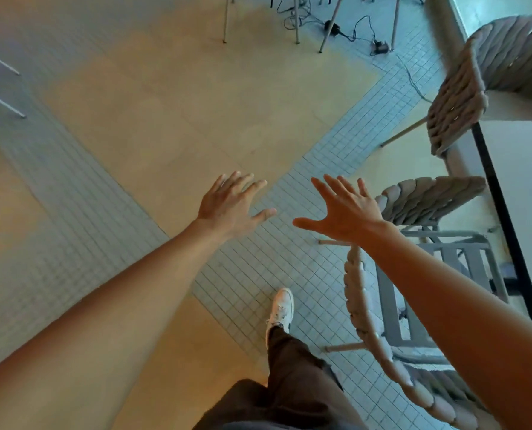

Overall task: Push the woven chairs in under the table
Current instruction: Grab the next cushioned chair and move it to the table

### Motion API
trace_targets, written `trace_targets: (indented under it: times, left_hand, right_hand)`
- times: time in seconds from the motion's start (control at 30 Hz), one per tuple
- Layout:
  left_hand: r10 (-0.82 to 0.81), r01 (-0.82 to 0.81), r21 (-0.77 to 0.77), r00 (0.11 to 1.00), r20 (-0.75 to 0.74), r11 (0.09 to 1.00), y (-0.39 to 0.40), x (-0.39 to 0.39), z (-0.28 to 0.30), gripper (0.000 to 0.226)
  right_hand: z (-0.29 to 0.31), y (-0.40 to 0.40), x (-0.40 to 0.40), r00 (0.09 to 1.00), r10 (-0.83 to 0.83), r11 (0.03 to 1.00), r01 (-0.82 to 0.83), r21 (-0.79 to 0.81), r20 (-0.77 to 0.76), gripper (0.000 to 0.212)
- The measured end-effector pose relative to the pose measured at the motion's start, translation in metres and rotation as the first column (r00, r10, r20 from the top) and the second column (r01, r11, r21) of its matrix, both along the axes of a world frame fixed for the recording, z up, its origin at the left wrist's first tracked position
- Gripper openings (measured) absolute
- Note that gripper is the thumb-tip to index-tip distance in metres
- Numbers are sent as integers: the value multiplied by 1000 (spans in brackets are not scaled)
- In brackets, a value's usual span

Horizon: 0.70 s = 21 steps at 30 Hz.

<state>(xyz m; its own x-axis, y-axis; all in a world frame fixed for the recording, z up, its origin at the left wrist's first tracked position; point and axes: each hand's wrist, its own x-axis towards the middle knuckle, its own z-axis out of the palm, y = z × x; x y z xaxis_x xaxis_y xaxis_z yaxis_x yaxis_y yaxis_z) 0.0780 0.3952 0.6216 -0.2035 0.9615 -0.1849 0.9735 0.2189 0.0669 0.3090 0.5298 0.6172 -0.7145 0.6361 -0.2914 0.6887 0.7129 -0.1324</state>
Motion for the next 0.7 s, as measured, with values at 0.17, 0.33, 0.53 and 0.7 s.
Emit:
trace_targets:
  times: [0.17,0.33,0.53,0.7]
  left_hand:
    - [-47,47,-8,999,8,999,67,-37,-2,85]
    - [-110,110,14,994,27,994,130,-68,-5,87]
    - [-233,233,10,972,37,972,217,-116,-16,85]
    - [-353,353,14,933,73,935,298,-157,-15,82]
  right_hand:
    - [0,54,-40,999,-48,999,48,-17,5,119]
    - [6,102,-67,994,-105,994,105,-9,20,116]
    - [6,154,-103,978,-207,978,208,-6,23,104]
    - [10,197,-135,944,-331,944,331,-12,16,96]
